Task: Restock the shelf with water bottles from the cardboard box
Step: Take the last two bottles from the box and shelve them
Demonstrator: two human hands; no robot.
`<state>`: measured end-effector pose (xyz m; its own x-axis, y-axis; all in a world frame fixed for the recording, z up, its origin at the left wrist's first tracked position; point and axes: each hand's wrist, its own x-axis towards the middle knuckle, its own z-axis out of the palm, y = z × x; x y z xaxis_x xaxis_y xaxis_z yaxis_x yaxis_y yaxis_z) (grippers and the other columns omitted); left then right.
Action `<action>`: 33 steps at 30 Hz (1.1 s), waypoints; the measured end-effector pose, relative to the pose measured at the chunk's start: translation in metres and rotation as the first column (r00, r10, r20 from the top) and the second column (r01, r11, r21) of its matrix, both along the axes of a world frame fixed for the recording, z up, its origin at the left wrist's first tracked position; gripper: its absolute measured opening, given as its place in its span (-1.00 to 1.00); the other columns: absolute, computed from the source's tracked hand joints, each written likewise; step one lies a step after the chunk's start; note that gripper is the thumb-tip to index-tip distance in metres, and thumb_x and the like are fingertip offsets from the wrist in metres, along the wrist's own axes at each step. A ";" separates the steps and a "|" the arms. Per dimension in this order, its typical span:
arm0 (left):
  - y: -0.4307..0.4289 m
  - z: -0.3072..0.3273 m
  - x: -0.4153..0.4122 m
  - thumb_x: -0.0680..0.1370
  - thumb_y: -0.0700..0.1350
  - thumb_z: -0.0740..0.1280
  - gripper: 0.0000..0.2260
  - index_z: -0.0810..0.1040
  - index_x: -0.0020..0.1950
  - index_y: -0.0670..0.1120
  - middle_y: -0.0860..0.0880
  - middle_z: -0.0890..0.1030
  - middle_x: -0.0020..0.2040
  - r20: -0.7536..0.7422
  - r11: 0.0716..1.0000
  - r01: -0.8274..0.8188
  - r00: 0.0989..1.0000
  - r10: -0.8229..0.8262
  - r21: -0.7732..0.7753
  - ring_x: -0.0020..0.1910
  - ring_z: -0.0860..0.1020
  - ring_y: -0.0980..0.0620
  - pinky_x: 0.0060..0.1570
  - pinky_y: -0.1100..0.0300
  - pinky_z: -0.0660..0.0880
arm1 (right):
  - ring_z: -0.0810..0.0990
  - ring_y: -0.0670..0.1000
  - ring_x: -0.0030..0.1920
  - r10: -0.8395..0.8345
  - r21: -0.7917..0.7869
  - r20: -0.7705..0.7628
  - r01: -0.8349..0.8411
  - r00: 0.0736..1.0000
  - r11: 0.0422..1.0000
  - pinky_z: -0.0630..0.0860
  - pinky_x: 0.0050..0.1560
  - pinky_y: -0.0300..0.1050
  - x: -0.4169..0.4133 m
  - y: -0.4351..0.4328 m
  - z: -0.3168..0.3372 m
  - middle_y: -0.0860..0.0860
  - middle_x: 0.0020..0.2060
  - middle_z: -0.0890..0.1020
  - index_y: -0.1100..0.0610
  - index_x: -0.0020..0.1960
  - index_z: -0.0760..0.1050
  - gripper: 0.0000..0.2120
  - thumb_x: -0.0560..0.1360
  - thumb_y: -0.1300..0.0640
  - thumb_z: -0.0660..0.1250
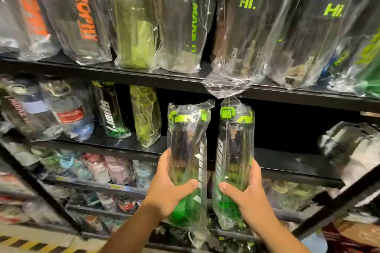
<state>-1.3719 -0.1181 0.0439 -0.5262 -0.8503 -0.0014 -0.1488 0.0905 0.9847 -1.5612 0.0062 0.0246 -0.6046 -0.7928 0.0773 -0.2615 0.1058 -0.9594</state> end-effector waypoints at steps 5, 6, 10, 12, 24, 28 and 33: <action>-0.036 0.006 -0.019 0.45 -0.12 0.56 -0.08 0.00 0.58 0.21 0.47 0.17 0.29 -0.009 1.000 -0.024 1.000 0.024 -0.018 0.40 0.15 0.30 0.37 0.28 0.13 | 0.12 -0.20 0.45 0.016 0.009 -0.033 -0.015 0.999 1.000 0.18 0.41 -0.13 -0.008 -0.037 0.003 -0.25 0.47 0.07 -0.14 0.60 -0.16 0.15 0.33 -0.14 0.61; -0.044 0.005 -0.023 0.45 -0.11 0.56 -0.07 -0.01 0.59 0.20 0.39 0.17 0.37 -0.007 0.999 -0.027 1.000 0.027 -0.024 0.42 0.14 0.29 0.39 0.27 0.12 | 0.10 -0.24 0.42 0.017 0.019 -0.037 -0.017 0.999 1.000 0.16 0.40 -0.16 -0.009 -0.041 0.004 -0.27 0.45 0.06 -0.15 0.59 -0.17 0.14 0.35 -0.08 0.60; -0.070 0.007 -0.035 0.44 -0.12 0.56 -0.03 -0.03 0.62 0.15 0.24 0.13 0.48 -0.012 0.999 0.002 1.000 -0.003 -0.054 0.51 0.10 0.22 0.43 0.25 0.11 | 0.08 -0.28 0.41 0.006 0.040 -0.056 -0.004 0.998 0.999 0.15 0.45 -0.13 -0.022 -0.053 0.001 -0.31 0.44 0.06 -0.29 0.51 -0.18 0.09 0.35 -0.04 0.60; -0.080 0.007 -0.042 0.44 -0.15 0.56 -0.03 -0.02 0.62 0.13 0.23 0.11 0.49 -0.031 0.997 0.023 0.999 -0.025 -0.073 0.52 0.08 0.25 0.41 0.28 0.10 | 0.10 -0.26 0.45 0.012 0.050 -0.049 -0.009 0.999 0.999 0.14 0.41 -0.19 -0.028 -0.059 0.001 -0.31 0.45 0.07 -0.29 0.51 -0.15 0.08 0.35 -0.04 0.60; -0.127 -0.030 -0.083 0.46 -0.18 0.55 -0.01 -0.15 0.58 0.03 0.37 0.00 0.37 -0.069 0.985 0.064 0.995 -0.076 -0.162 0.38 0.03 0.40 0.16 0.71 0.01 | 0.10 -0.18 0.46 -0.116 0.028 -0.048 0.118 0.992 0.993 0.13 0.39 -0.23 -0.046 -0.120 -0.003 -0.15 0.44 0.10 0.03 0.61 -0.17 0.13 0.38 0.05 0.61; -0.143 -0.041 -0.084 0.41 -0.13 0.60 0.02 -0.10 0.58 -0.14 0.06 0.08 0.50 -0.030 0.983 0.030 0.999 -0.036 -0.182 0.50 0.09 0.16 0.42 0.34 0.07 | 0.03 -0.25 0.43 -0.117 0.052 -0.044 0.119 0.992 0.992 0.07 0.37 -0.30 -0.049 -0.126 -0.016 -0.19 0.43 0.02 0.07 0.62 -0.24 0.14 0.41 0.09 0.58; -0.152 -0.046 -0.089 0.32 -0.32 0.63 -0.11 0.08 0.41 -0.36 0.24 0.18 0.05 0.021 0.926 -0.030 0.999 0.041 -0.377 0.04 0.22 0.25 0.05 0.62 0.18 | -0.04 -0.21 0.46 -0.073 0.104 -0.087 0.082 0.994 0.991 0.01 0.41 -0.28 -0.056 -0.132 -0.029 -0.16 0.43 -0.05 0.12 0.60 -0.33 0.20 0.41 0.03 0.58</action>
